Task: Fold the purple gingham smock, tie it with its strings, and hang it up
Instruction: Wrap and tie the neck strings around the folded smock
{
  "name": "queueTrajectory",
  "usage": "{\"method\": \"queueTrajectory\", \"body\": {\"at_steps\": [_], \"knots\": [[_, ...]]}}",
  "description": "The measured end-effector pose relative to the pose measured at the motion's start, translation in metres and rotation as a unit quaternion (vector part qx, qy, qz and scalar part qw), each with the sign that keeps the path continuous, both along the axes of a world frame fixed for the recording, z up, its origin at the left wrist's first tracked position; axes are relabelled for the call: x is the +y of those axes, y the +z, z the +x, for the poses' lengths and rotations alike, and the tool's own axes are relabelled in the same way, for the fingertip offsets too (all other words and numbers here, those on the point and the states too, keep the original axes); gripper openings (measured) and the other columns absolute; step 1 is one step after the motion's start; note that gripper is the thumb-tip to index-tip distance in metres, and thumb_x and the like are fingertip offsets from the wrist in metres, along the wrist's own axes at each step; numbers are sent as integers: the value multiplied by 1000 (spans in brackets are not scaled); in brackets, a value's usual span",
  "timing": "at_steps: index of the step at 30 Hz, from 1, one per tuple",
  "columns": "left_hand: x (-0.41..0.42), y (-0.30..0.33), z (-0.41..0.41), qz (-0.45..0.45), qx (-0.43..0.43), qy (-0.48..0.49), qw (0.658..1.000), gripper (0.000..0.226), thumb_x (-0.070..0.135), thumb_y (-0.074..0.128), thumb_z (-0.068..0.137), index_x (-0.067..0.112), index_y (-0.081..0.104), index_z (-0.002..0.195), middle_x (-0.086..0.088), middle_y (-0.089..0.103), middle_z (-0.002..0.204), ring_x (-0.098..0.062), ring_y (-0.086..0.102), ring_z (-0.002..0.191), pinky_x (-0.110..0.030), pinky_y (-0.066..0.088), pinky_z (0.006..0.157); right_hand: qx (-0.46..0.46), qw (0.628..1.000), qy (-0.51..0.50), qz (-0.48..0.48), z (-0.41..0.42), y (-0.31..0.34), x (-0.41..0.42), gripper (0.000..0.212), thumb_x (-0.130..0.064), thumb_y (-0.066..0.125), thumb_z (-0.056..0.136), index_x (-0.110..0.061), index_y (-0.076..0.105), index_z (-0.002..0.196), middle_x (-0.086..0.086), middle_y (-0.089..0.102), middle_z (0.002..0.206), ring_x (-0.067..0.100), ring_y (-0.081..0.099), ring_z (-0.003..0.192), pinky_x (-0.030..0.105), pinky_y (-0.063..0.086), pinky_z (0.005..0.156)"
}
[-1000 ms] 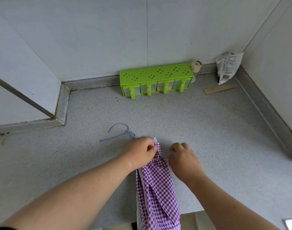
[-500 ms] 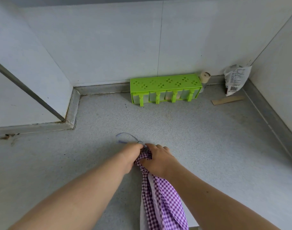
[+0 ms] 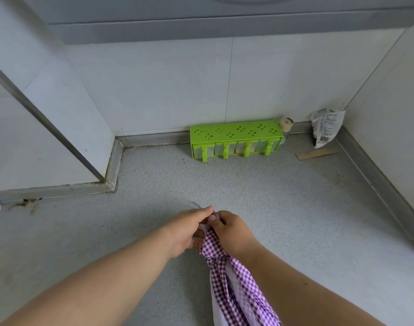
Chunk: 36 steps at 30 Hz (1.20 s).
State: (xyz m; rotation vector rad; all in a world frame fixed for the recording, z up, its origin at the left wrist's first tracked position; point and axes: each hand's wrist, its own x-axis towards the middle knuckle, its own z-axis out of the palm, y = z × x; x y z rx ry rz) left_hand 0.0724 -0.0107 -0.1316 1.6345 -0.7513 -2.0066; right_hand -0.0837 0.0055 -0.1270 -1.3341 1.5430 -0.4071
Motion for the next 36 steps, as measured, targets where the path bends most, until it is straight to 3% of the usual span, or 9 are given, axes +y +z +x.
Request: {"method": "queueTrajectory", "body": {"at_steps": [4, 10, 14, 17, 20, 25, 29, 34, 36], "knots": [[4, 14, 1, -34, 12, -22, 999, 23, 21, 75, 99, 11, 76, 119, -10, 79, 100, -18, 73, 79, -32, 60, 69, -26, 998, -49, 22, -1, 15, 2, 34, -35, 44, 110, -20, 74, 110, 0, 77, 91, 9, 71, 77, 16, 52, 63], [12, 28, 18, -76, -21, -122, 989, 24, 18, 78, 96, 4, 75, 116, -14, 81, 105, -27, 77, 96, -48, 62, 98, -50, 997, -55, -4, 7, 34, 15, 40, -43, 44, 109, -27, 78, 96, -6, 79, 90, 9, 74, 90, 33, 58, 90], [20, 37, 27, -85, -33, -119, 989, 15, 1, 61, 100, 2, 73, 110, -7, 77, 84, -19, 75, 82, -47, 62, 97, -22, 998, -54, -20, 15, 48, 21, 42, -44, 43, 109, -26, 77, 92, -4, 78, 88, 12, 73, 88, 35, 58, 89], [25, 40, 31, -95, -24, -131, 987, 20, 0, 67, 97, 2, 71, 116, -12, 78, 104, -23, 76, 97, -46, 62, 99, -16, 998, -57, -36, 19, 56, 22, 43, -42, 43, 110, -20, 75, 92, 0, 77, 86, 14, 72, 84, 33, 58, 83], [32, 41, 35, -116, -102, -183, 971, 30, -2, 68, 93, 8, 66, 122, -12, 74, 116, -23, 75, 103, -34, 64, 88, -14, 997, -60, -43, 23, 65, 27, 46, -40, 42, 110, -17, 74, 88, -1, 73, 79, 11, 67, 73, 23, 51, 71], [33, 47, 47, -121, -68, -225, 964, 24, 13, 73, 97, 15, 67, 120, -3, 73, 110, -14, 70, 95, -25, 58, 79, -15, 997, -64, -38, 26, 65, 29, 47, -40, 42, 110, -17, 71, 82, 2, 73, 75, 19, 70, 76, 41, 59, 85], [35, 47, 48, -189, -167, -262, 931, 21, 14, 78, 87, 25, 68, 103, 1, 73, 100, -14, 70, 95, -27, 55, 81, -8, 998, -45, -45, 31, 64, 31, 43, -40, 41, 110, -18, 71, 89, 2, 76, 81, 18, 74, 81, 41, 61, 88], [41, 41, 53, -184, -176, -169, 952, 10, 12, 67, 99, 19, 73, 96, 0, 75, 91, -13, 69, 84, -26, 54, 67, 42, 998, 35, -32, 34, 60, 35, 16, -38, 52, 106, -26, 61, 113, -3, 71, 98, 10, 67, 81, 28, 58, 76], [41, 40, 59, -178, -175, -142, 958, 11, 19, 65, 104, 18, 73, 96, -1, 76, 93, -15, 71, 84, -29, 59, 67, 39, 997, 72, 10, 31, 53, 38, 35, -31, 69, 96, -27, 54, 128, -8, 71, 105, 7, 68, 88, 24, 58, 76]]}}
